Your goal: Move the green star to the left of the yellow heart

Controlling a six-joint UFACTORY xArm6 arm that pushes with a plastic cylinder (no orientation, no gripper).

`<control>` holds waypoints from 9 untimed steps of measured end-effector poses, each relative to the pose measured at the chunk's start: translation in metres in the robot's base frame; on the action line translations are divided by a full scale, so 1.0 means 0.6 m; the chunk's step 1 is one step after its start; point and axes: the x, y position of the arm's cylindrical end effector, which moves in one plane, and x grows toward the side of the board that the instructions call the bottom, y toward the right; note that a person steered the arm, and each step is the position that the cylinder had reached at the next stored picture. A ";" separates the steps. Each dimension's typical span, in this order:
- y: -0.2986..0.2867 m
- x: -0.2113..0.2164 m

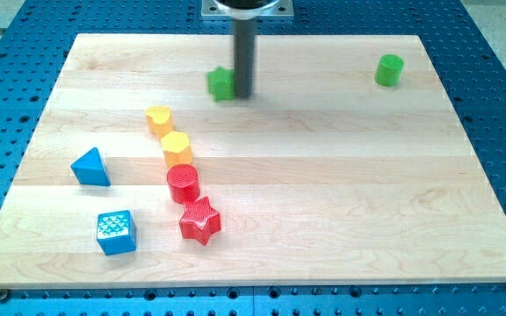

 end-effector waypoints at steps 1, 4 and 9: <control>-0.062 0.010; -0.009 0.010; -0.232 -0.012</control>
